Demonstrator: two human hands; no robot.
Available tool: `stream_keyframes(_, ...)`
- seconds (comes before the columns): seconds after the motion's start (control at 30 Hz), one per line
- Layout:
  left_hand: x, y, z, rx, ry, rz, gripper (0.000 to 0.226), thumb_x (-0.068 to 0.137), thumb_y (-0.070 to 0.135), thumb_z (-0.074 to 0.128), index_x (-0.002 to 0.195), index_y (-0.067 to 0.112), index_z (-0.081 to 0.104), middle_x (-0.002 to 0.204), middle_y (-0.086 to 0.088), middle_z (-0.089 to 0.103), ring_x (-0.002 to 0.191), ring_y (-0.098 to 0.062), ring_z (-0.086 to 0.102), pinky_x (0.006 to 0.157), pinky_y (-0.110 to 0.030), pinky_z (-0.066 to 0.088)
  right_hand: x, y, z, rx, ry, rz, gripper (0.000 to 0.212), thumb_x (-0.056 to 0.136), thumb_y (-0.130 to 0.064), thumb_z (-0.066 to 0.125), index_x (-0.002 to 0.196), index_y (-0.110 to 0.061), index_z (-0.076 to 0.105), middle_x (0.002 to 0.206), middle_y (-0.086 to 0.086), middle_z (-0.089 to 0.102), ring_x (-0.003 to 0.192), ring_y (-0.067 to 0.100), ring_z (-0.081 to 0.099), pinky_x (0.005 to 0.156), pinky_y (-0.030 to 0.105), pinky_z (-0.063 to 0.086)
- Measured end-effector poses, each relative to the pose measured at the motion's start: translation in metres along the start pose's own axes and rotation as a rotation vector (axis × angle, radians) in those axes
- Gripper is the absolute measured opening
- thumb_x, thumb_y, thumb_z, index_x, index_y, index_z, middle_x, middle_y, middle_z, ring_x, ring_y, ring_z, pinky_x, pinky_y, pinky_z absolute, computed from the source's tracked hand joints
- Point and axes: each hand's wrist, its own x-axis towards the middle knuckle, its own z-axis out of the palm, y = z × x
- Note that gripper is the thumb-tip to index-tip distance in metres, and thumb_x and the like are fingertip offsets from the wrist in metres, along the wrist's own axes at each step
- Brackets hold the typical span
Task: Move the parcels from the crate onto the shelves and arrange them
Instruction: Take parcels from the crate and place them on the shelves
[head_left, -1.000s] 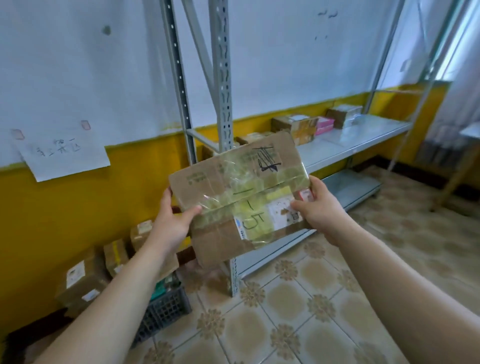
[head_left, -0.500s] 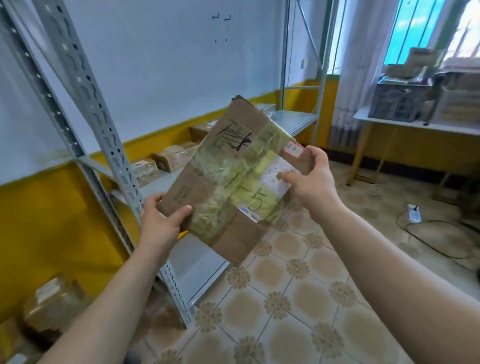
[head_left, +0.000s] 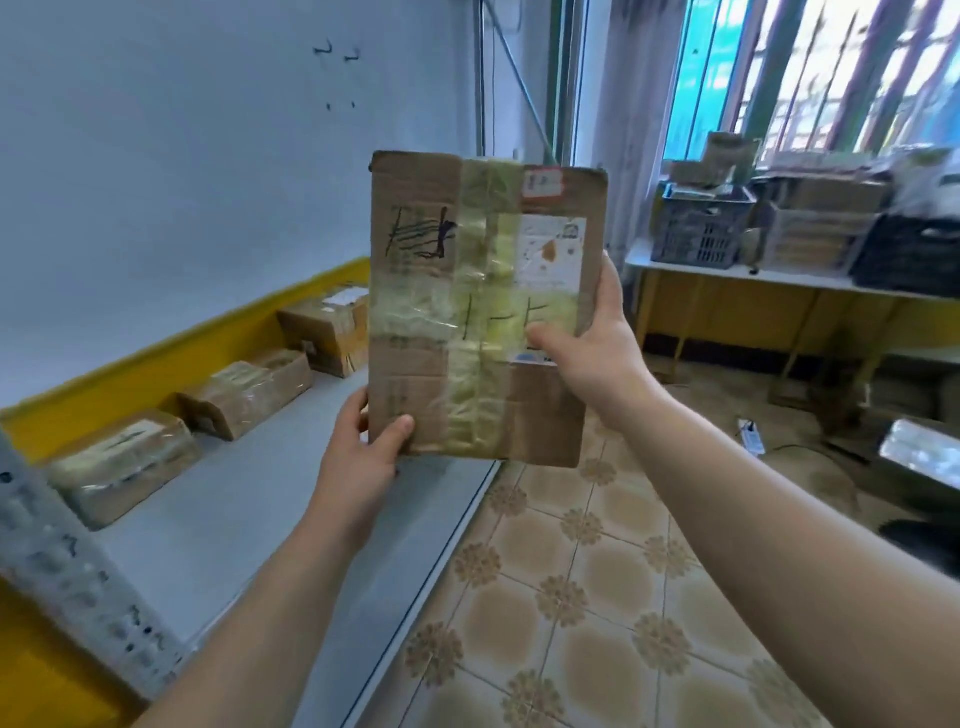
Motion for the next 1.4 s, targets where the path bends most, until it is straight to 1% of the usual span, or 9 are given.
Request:
stream_keyframes(0.17, 0.039, -0.013, 0.036, 0.106, -0.039, 0.034, 0.034, 0.096, 0.023, 0.057, 0.122, 0.031, 0.036, 0.120, 0.003, 0.056, 0.106, -0.015, 0.058, 0.092, -0.034, 0.046, 0.038, 0.035, -0.007, -0.078, 0.042, 0.092, 0.095, 0.094, -0.036, 0.065, 0.155, -0.044, -0.008, 0.149, -0.002, 0.045, 0.118, 0.021, 0.053, 0.092, 0.038, 0.046)
stream_keyframes(0.27, 0.065, -0.016, 0.057, 0.131, -0.066, 0.076, 0.040, 0.097, 0.018, 0.056, 0.125, 0.034, 0.033, 0.114, 0.012, 0.053, 0.095, 0.003, 0.055, 0.082, -0.023, 0.042, 0.066, 0.058, -0.009, -0.099, 0.067, 0.147, 0.092, 0.094, -0.040, 0.063, 0.154, -0.046, -0.006, 0.148, 0.000, 0.046, 0.113, 0.023, 0.054, 0.091, 0.039, 0.046)
stream_keyframes(0.4, 0.108, -0.022, 0.085, 0.221, -0.110, 0.122, 0.062, 0.096, 0.014, 0.057, 0.148, 0.032, 0.029, 0.132, 0.016, 0.049, 0.112, 0.001, 0.053, 0.090, -0.012, 0.040, 0.114, 0.089, -0.016, -0.104, 0.070, 0.195, 0.090, 0.094, -0.041, 0.063, 0.154, -0.047, -0.003, 0.146, 0.002, 0.048, 0.116, 0.027, 0.056, 0.094, 0.043, 0.048)
stream_keyframes(0.57, 0.166, -0.018, 0.144, 0.319, -0.116, 0.104, 0.068, 0.095, 0.015, 0.059, 0.151, 0.034, 0.025, 0.127, 0.019, 0.043, 0.097, 0.007, 0.050, 0.068, 0.005, 0.034, 0.191, 0.132, -0.038, -0.091, 0.052, 0.229, 0.085, 0.095, -0.039, 0.062, 0.155, -0.044, 0.002, 0.139, -0.001, 0.055, 0.107, 0.024, 0.060, 0.093, 0.045, 0.049)
stream_keyframes(0.67, 0.203, -0.014, 0.186, 0.401, -0.159, 0.087, 0.070, 0.093, 0.014, 0.060, 0.151, 0.032, 0.027, 0.128, 0.019, 0.036, 0.111, 0.001, 0.039, 0.076, 0.000, 0.033, 0.238, 0.150, -0.057, -0.104, 0.014, 0.247, 0.081, 0.096, -0.037, 0.060, 0.156, -0.042, 0.005, 0.134, -0.005, 0.054, 0.101, 0.020, 0.057, 0.085, 0.039, 0.048)
stream_keyframes(0.77, 0.234, -0.008, 0.219, 0.435, -0.167, 0.060, 0.068, 0.092, 0.017, 0.062, 0.149, 0.034, 0.030, 0.125, 0.017, 0.037, 0.108, -0.003, 0.041, 0.070, -0.004, 0.036, 0.282, 0.161, -0.072, -0.120, -0.031, 0.250, 0.080, 0.097, -0.036, 0.060, 0.156, -0.039, 0.006, 0.121, -0.009, 0.051, 0.098, 0.018, 0.057, 0.083, 0.038, 0.048)
stream_keyframes(0.87, 0.268, -0.009, 0.240, 0.420, -0.136, 0.049, 0.068, 0.091, 0.020, 0.065, 0.148, 0.034, 0.031, 0.127, 0.015, 0.039, 0.110, -0.006, 0.045, 0.087, -0.016, 0.039, 0.321, 0.173, -0.076, -0.109, -0.050, 0.267, 0.082, 0.097, -0.036, 0.061, 0.157, -0.037, 0.005, 0.116, -0.009, 0.048, 0.098, 0.018, 0.057, 0.083, 0.038, 0.049)
stream_keyframes(1.13, 0.386, -0.032, 0.271, 0.429, -0.133, 0.059, 0.065, 0.090, 0.027, 0.066, 0.146, 0.035, 0.034, 0.144, 0.007, 0.042, 0.126, -0.015, 0.047, 0.106, -0.037, 0.042, 0.428, 0.210, -0.052, -0.090, -0.042, 0.294, 0.085, 0.095, -0.036, 0.064, 0.157, -0.038, 0.006, 0.138, -0.003, 0.053, 0.104, 0.018, 0.058, 0.091, 0.041, 0.052)
stream_keyframes(1.4, 0.537, -0.057, 0.296, 0.380, -0.162, 0.023, 0.061, 0.092, 0.026, 0.063, 0.146, 0.035, 0.035, 0.146, 0.004, 0.042, 0.128, -0.018, 0.046, 0.098, -0.029, 0.042, 0.562, 0.235, -0.013, -0.127, -0.035, 0.322, 0.082, 0.095, -0.033, 0.064, 0.156, -0.038, 0.008, 0.112, -0.013, 0.047, 0.097, 0.014, 0.056, 0.087, 0.037, 0.051)
